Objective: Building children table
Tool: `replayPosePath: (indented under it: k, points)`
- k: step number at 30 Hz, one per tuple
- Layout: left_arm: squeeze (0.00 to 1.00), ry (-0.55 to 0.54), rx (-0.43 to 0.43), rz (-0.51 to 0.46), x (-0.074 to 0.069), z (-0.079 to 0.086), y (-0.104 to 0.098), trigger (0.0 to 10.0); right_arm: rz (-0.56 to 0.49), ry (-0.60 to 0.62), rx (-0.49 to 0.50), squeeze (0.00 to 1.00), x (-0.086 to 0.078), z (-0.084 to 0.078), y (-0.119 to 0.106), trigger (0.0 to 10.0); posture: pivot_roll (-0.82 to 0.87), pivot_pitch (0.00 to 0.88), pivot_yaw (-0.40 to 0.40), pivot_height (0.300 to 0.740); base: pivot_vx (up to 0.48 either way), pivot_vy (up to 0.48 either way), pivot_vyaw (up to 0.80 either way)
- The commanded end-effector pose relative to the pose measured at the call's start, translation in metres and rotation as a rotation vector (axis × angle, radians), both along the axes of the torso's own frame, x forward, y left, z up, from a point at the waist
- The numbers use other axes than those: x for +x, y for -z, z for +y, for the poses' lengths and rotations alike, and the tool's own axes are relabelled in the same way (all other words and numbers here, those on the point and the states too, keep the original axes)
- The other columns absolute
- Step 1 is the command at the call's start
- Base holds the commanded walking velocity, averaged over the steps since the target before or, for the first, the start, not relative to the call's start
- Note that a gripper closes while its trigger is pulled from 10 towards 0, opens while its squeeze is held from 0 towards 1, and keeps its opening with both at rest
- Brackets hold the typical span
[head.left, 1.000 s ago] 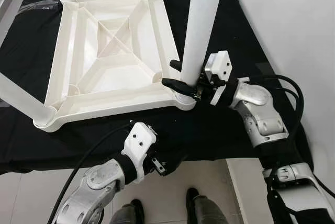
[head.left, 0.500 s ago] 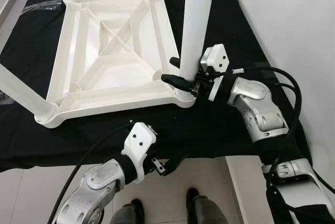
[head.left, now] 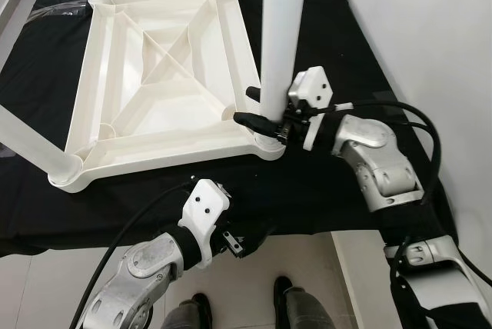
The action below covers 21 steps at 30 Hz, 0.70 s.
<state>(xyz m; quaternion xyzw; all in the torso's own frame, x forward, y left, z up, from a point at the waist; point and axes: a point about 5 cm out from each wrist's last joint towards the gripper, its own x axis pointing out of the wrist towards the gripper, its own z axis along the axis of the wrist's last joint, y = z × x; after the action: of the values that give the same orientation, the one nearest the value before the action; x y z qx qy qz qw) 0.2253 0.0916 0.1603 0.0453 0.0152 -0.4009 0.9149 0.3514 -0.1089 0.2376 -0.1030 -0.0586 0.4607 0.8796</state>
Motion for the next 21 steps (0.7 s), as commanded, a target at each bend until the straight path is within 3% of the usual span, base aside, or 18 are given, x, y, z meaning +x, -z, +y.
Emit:
replayPosePath:
  k: [1,5,14,18,20,21]
  points:
    - [0.00,-0.006,0.014,0.025,-0.002,0.001,0.005,10.0,0.279,0.094,-0.069,0.00,0.002,-0.007,0.053,10.0,0.09,0.325,0.017,0.740,0.000,0.000,0.00]
    - [0.00,-0.006,0.014,0.024,-0.002,0.001,0.005,10.0,0.321,0.123,-0.088,0.00,0.000,-0.007,0.062,10.0,0.09,0.326,0.016,0.740,0.000,0.000,0.00]
    - [0.00,-0.006,0.016,0.023,-0.002,0.001,0.005,10.0,0.269,0.108,-0.073,0.00,0.000,-0.006,0.055,10.0,0.09,0.325,0.016,0.740,0.000,0.000,0.00]
    - [0.00,-0.006,0.018,0.023,-0.002,0.002,0.005,10.0,0.228,0.186,-0.099,0.00,0.002,-0.011,0.055,10.0,0.09,0.323,0.012,0.740,0.000,0.000,0.00]
    - [0.00,-0.007,0.020,0.020,-0.003,0.002,0.006,10.0,0.170,0.450,-0.126,0.00,0.003,-0.020,0.059,10.0,0.08,0.322,0.005,0.740,0.000,0.000,0.00]
    - [0.00,-0.008,0.021,0.018,-0.003,0.003,0.006,10.0,0.150,0.665,-0.053,0.00,0.001,-0.025,0.059,10.0,0.08,0.320,0.000,0.740,0.000,0.000,0.00]
